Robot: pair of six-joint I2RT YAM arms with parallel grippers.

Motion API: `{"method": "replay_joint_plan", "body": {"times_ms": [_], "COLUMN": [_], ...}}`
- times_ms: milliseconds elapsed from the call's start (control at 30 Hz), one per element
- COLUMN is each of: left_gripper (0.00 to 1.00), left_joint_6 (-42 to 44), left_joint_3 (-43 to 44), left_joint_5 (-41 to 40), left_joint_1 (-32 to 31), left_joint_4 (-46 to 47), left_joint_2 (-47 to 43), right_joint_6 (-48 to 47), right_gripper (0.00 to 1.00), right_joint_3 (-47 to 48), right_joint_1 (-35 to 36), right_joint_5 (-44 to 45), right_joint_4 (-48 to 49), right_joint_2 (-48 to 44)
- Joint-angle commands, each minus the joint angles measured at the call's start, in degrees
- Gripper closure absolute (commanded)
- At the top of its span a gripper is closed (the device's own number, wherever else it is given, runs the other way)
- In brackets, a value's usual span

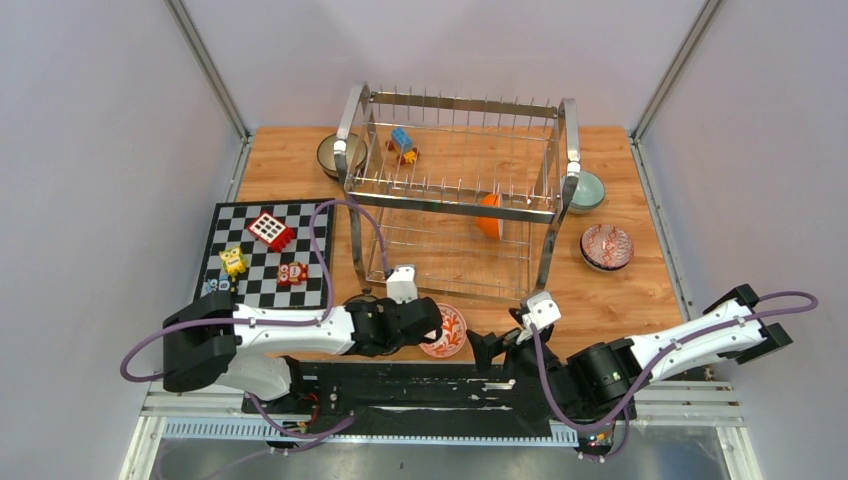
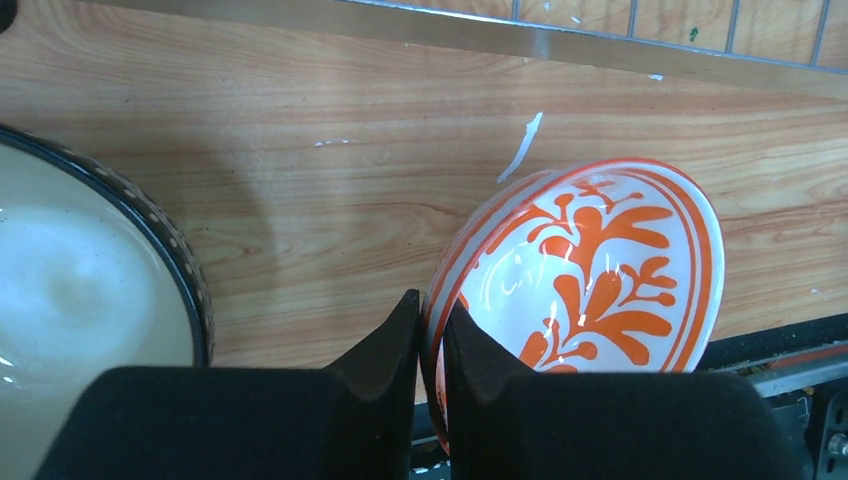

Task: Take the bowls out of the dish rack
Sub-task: Place the bowl at the center of the board.

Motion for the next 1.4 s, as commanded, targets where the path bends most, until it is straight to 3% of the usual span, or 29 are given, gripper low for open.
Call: {"method": "replay_joint_plan", "body": {"times_ms": [0, 267, 400, 700, 833, 967, 1133, 1367], "left_gripper": [0.79, 0.6, 0.46, 0.12, 0.09, 0.09, 0.09, 0.1], "left_joint_6": [0.21, 1.1, 2.07, 3.38, 5.51, 8.37, 11.54, 11.34], "left_joint_3": [-0.05, -0.26, -0.22, -1.56, -1.74, -1.86, -2.81, -6.19], "left_joint_5": [0.74, 1.86, 2.59, 3.27, 1.87, 1.87, 2.3, 0.74], "left_joint_1": [0.79, 0.78, 0.78, 0.82, 0.81, 0.78, 0.81, 0.81], "left_joint_4": [3.03, 2.84, 1.23, -6.53, -10.12, -12.42, -14.3, -16.2], "left_joint_2": [0.9, 0.92, -0.97, -13.59, -20.05, -23.73, -28.26, -40.34], "right_joint_6": [0.87, -1.85, -6.57, -11.87, -12.87, -12.27, -15.28, -17.67], "right_gripper": [0.01, 0.01, 0.01, 0.03, 0.05, 0.09, 0.12, 0.11], "right_joint_3": [1.54, 5.63, 9.25, 19.47, 18.09, 17.1, 16.26, 14.43], "right_joint_1": [0.48, 0.48, 0.44, 0.49, -1.46, -10.72, -21.94, -29.42], "right_joint_5": [0.91, -0.54, -0.52, -0.56, -0.88, -9.21, -20.25, -25.07], "right_joint_4": [-1.46, -1.51, -1.66, -10.44, -10.57, -10.39, -7.89, -1.37], "right_joint_2": [0.17, 1.68, 4.37, 5.0, 2.48, 2.69, 8.8, 19.05]}}
